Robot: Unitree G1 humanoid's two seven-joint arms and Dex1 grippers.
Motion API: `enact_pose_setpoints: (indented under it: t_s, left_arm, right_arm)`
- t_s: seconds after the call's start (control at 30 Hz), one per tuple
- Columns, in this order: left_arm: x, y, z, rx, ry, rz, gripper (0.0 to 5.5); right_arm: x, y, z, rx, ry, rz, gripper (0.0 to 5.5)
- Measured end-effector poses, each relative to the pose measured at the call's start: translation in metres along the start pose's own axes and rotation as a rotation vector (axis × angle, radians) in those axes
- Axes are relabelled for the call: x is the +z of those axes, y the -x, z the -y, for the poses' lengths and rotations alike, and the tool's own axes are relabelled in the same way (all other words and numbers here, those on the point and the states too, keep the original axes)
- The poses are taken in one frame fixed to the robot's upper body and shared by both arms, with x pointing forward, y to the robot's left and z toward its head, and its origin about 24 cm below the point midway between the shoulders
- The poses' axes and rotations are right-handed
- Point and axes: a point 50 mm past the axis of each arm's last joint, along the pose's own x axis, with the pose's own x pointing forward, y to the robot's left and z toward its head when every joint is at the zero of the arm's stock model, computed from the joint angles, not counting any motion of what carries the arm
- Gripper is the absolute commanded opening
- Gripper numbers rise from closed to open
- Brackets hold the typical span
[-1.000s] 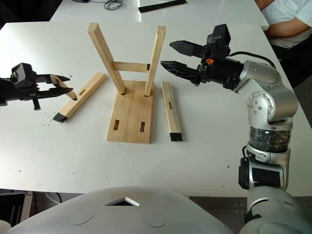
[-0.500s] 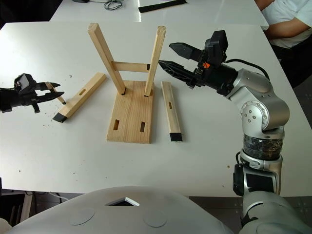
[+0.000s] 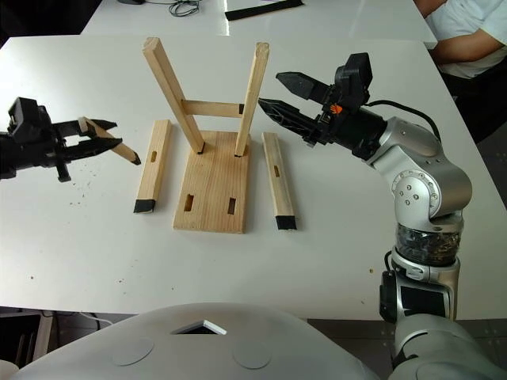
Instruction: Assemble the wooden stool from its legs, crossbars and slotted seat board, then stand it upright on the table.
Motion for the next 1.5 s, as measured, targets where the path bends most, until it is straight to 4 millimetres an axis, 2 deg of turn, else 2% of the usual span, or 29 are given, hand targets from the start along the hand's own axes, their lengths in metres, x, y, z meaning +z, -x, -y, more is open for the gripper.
enact_pose_setpoints:
  t_s: [0.07,0.13,0.27,0.43,0.6,0.83,1.5]
  left_arm:
    - [0.003,-0.001,-0.011,0.036,-0.022,0.031,1.31]
    - [-0.005,-0.005,-0.018,0.051,-0.023,0.014,1.31]
    - [-0.035,-0.023,-0.028,0.076,-0.009,-0.018,1.31]
    - [-0.051,-0.035,-0.024,0.060,-0.021,-0.036,1.31]
    - [-0.060,-0.035,-0.021,0.033,-0.043,-0.084,1.31]
    - [-0.059,-0.029,-0.020,-0.004,-0.067,-0.107,1.31]
    - [-0.056,-0.032,-0.017,-0.035,-0.064,-0.089,1.31]
  right_arm:
    - [-0.002,-0.001,0.001,0.005,-0.011,-0.006,3.23]
    - [-0.003,-0.002,0.003,0.013,-0.018,-0.011,3.23]
    - [-0.001,-0.009,0.005,0.045,-0.020,-0.018,3.23]
    - [0.001,-0.011,0.007,0.055,-0.019,-0.018,3.23]
    - [0.000,-0.011,0.008,0.059,-0.025,-0.019,3.23]
    - [-0.001,-0.011,0.007,0.052,-0.030,-0.017,3.23]
    - [-0.009,-0.012,0.005,0.049,-0.055,-0.032,3.23]
